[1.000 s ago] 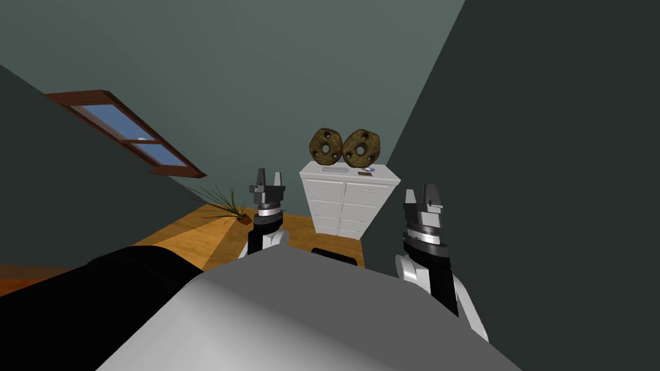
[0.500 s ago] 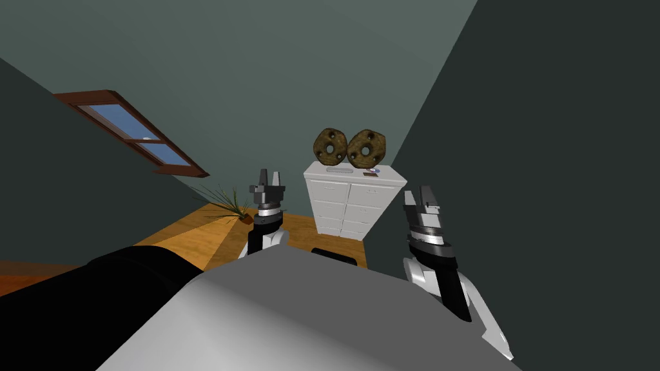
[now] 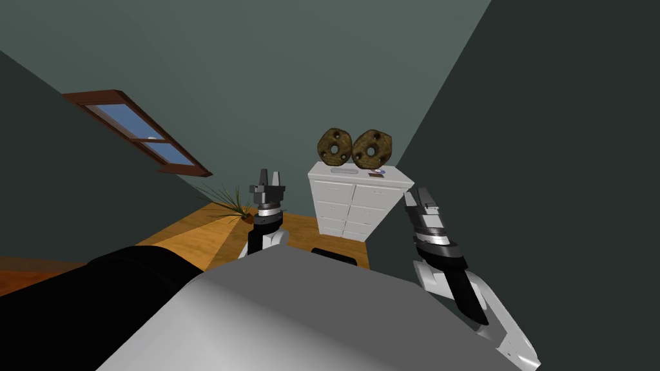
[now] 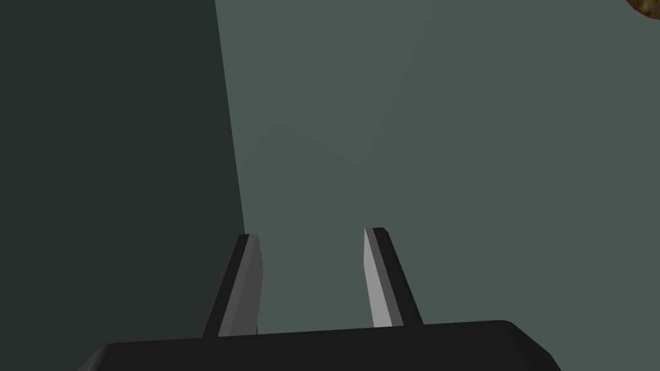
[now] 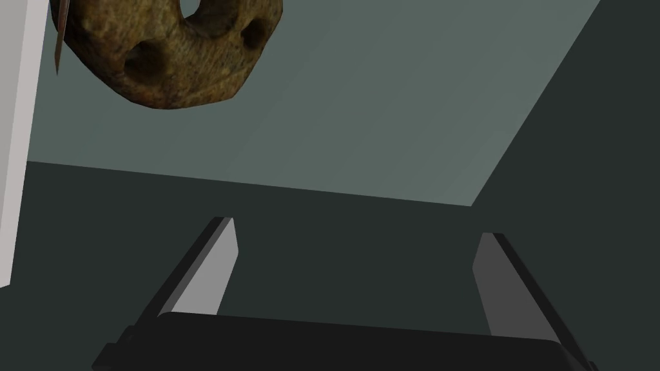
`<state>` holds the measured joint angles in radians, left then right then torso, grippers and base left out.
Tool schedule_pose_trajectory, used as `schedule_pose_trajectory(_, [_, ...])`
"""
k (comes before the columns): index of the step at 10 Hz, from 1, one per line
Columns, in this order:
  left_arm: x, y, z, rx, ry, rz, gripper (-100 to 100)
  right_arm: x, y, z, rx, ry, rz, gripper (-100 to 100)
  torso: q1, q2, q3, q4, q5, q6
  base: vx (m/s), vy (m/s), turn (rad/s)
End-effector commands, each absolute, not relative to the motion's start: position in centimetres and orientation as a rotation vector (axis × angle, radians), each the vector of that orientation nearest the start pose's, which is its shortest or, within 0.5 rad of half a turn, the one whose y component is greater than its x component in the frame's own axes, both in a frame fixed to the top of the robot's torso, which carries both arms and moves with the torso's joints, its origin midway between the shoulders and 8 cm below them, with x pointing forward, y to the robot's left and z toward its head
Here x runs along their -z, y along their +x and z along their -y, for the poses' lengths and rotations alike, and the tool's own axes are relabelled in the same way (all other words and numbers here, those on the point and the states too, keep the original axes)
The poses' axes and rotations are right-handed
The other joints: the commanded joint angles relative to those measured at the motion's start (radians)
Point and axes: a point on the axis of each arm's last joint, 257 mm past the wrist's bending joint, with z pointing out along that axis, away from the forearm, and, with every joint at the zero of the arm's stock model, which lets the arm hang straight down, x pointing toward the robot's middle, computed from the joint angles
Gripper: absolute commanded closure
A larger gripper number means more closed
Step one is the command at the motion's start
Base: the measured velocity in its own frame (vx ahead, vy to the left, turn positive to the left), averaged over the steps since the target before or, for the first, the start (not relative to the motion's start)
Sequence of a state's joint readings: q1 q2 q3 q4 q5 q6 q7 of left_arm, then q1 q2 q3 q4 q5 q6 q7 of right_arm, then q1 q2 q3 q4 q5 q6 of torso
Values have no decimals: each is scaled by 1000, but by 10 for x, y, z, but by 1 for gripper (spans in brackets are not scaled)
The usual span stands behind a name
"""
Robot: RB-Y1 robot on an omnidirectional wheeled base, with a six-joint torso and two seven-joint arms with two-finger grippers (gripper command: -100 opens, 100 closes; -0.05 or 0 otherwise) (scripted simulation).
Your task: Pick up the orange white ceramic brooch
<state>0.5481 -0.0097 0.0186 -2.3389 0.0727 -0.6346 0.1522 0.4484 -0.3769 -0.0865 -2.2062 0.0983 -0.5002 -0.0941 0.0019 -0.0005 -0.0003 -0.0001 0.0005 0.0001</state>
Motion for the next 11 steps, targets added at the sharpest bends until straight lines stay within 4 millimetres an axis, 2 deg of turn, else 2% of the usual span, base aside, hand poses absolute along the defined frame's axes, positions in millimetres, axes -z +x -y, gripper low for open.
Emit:
schedule_pose_trajectory(1, [-59, 301, -293, 1484, -625, -415, 0, -4, 366, 271, -1225, 336, -993, -100, 0, 0, 0, 0, 0, 0, 15, 58, 54])
schedule_pose_trajectory(2, [-59, 301, -293, 1484, -625, -415, 0, -4, 367, 268, -1221, 313, -1016, -100, 1, 0, 0, 0, 0, 0, 13, 66, 21])
schedule_pose_trajectory(3, [-59, 301, -293, 1484, -625, -415, 0, 0, 369, 277, -1218, 307, -1037, -100, 2, 0, 0, 0, 0, 0, 14, 79, 43])
schedule_pose_trajectory(5, [-59, 301, -293, 1484, -625, -415, 0, 0, 369, 273, -1210, 259, -1082, -100, 2, 0, 0, 0, 1, 0, 10, 49, 7])
schedule_pose_trajectory(6, [-59, 301, -293, 1484, -625, -415, 0, 3, 372, 283, -1205, 253, -1103, -100, 0, 0, 0, 0, 0, 0, 9, 53, 56])
schedule_pose_trajectory(8, [-59, 301, -293, 1484, -625, -415, 0, 3, 372, 279, -1195, 208, -1144, -100, 1, 0, 0, 0, 0, 0, 6, 41, 10])
schedule_pose_trajectory(9, [-59, 301, -293, 1484, -625, -415, 0, 5, 375, 290, -1188, 201, -1167, -100, 0, 0, 0, 0, 0, 0, 9, 52, 60])
schedule_pose_trajectory(11, [-59, 301, -293, 1484, -625, -415, 0, 5, 375, 286, -1177, 154, -1209, -100, 1, 0, 0, 0, 0, 0, 16, 45, 8])
